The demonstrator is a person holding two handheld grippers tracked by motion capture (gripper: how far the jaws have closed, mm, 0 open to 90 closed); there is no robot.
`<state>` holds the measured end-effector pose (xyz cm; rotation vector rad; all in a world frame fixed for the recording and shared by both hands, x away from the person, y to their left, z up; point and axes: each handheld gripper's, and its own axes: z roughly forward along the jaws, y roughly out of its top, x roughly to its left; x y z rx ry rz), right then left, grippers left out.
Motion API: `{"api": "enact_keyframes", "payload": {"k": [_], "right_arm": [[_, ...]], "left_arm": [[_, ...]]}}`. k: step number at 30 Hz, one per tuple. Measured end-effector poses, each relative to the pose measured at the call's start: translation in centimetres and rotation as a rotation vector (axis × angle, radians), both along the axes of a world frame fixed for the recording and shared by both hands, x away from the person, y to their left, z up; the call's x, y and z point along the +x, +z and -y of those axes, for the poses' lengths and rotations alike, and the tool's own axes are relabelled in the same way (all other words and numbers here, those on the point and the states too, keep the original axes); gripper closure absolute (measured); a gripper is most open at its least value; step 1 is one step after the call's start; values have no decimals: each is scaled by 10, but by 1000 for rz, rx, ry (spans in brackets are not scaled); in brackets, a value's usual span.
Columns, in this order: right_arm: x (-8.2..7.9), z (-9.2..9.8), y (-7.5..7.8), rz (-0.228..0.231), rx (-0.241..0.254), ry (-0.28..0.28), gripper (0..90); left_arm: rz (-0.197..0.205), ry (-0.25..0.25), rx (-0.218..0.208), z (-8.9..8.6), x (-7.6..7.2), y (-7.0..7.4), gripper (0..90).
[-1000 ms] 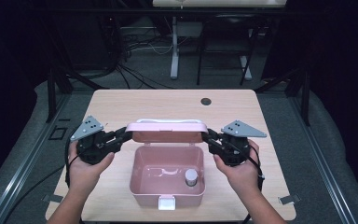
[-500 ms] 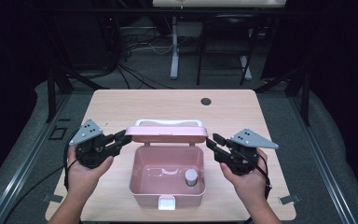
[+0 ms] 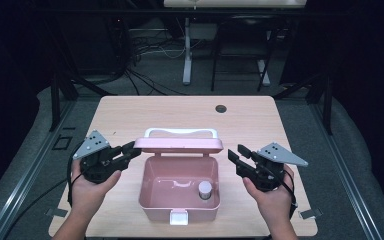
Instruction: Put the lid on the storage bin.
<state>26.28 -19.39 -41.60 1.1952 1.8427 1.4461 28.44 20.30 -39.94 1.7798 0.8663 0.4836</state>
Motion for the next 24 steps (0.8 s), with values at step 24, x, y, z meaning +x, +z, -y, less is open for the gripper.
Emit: {"api": "enact_keyframes", "payload": {"k": [24], "right_arm": [[-6, 4, -10, -13, -5, -27, 571]], "left_arm": [[-18, -26, -16, -2, -9, -8, 694]]}}
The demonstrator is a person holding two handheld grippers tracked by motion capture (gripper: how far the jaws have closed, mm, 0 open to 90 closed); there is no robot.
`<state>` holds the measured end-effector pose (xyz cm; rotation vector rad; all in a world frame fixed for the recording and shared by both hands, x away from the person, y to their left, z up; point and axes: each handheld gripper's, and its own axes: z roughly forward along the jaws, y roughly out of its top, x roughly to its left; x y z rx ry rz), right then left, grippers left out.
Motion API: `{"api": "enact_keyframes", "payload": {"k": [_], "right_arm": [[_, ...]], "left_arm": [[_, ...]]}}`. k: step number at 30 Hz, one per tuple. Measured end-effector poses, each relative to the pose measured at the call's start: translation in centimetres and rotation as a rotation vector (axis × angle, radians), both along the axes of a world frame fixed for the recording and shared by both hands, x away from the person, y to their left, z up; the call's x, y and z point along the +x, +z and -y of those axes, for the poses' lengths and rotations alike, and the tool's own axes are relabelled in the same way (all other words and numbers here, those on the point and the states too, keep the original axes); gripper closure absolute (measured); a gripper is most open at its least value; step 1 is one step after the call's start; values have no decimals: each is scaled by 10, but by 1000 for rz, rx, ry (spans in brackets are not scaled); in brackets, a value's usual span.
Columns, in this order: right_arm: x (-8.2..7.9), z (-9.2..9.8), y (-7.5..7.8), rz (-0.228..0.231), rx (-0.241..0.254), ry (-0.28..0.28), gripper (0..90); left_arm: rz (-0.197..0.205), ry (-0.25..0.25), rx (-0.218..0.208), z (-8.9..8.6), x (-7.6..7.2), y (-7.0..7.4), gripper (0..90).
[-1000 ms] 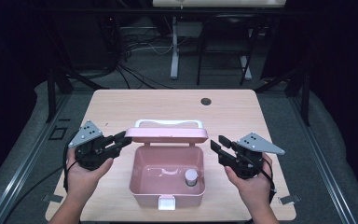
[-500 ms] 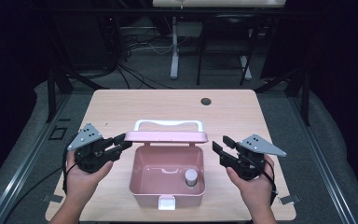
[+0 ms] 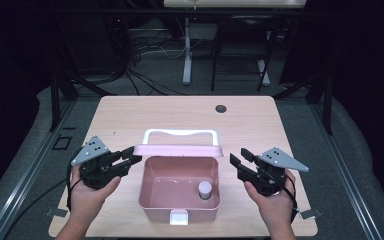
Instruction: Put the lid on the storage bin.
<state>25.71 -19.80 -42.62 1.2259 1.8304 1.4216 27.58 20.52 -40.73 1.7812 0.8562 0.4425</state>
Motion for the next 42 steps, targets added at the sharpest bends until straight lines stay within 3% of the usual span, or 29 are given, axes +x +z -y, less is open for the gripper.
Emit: {"api": "enact_keyframes", "payload": {"k": [10, 42], "right_arm": [[-1, 3, -3, 12, 0, -19, 575], [4, 4, -14, -35, -25, -18, 573]], "left_arm": [[0, -2, -1, -1, -5, -2, 686], [-19, -24, 13, -5, -24, -15, 679]]}}
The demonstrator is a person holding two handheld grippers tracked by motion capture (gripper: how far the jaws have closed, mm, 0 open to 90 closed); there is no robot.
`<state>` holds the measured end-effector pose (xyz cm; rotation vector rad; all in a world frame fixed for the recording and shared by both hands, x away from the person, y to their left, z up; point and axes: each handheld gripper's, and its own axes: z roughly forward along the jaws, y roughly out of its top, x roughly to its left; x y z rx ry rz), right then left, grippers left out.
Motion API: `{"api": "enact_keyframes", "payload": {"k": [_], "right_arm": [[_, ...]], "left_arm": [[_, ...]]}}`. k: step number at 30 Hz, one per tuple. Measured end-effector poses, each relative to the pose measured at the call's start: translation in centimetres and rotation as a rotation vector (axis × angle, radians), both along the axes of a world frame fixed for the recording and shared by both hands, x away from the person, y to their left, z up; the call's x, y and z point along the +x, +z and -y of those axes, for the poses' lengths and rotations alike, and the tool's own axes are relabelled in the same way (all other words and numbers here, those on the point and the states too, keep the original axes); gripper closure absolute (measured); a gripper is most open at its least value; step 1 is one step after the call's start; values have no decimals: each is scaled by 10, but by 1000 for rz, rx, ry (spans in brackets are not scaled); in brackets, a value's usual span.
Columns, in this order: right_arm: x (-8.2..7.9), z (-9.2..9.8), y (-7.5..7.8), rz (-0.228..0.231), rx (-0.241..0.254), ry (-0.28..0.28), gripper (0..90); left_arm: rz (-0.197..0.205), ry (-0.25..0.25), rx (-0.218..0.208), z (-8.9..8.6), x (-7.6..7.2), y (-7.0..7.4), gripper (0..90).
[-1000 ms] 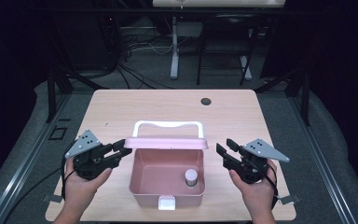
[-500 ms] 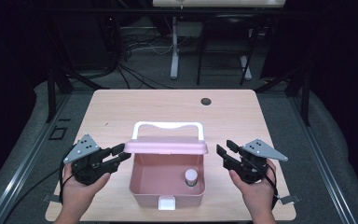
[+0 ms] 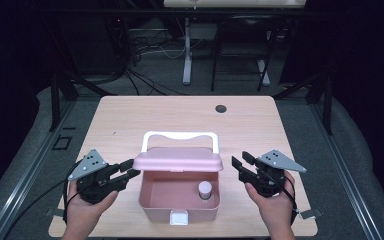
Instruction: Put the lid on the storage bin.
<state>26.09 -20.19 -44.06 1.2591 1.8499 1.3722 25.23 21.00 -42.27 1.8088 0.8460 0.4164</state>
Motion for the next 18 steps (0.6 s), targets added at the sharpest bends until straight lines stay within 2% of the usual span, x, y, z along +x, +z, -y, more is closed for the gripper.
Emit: {"api": "enact_keyframes", "payload": {"k": [18], "right_arm": [[1, 0, -4, -12, -6, -3, 571]], "left_arm": [[-11, -15, 1, -2, -10, -14, 678]]}}
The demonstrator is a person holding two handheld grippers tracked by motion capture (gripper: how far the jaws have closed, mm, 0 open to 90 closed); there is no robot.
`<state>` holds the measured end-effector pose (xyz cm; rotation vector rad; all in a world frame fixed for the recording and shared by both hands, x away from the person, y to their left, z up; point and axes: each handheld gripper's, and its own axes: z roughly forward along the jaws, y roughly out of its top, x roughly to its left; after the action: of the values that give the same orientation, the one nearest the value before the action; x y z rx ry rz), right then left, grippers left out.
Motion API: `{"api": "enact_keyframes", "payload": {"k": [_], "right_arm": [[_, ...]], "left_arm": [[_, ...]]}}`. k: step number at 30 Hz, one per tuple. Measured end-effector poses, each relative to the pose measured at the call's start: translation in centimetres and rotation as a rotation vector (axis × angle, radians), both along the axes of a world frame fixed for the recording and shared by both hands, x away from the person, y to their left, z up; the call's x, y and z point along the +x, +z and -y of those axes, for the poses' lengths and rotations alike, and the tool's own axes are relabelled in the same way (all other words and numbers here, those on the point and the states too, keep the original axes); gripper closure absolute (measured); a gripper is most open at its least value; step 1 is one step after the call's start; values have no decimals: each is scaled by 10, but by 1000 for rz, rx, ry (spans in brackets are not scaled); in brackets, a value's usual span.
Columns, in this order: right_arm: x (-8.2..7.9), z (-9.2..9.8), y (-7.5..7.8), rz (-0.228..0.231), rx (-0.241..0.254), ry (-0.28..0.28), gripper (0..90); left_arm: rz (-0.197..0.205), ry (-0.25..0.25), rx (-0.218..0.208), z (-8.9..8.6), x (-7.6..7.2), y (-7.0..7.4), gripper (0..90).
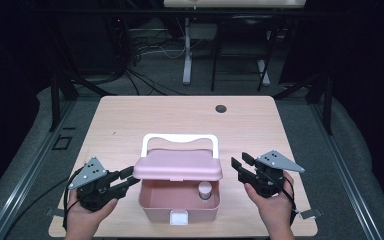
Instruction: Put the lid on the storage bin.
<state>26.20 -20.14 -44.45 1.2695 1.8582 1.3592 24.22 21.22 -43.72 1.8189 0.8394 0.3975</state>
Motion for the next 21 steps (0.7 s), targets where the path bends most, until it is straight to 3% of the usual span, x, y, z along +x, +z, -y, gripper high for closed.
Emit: {"api": "enact_keyframes", "payload": {"k": [21], "right_arm": [[2, 3, -3, 13, 0, -17, 465]], "left_arm": [[-23, -7, 18, -1, -6, -16, 660]]}}
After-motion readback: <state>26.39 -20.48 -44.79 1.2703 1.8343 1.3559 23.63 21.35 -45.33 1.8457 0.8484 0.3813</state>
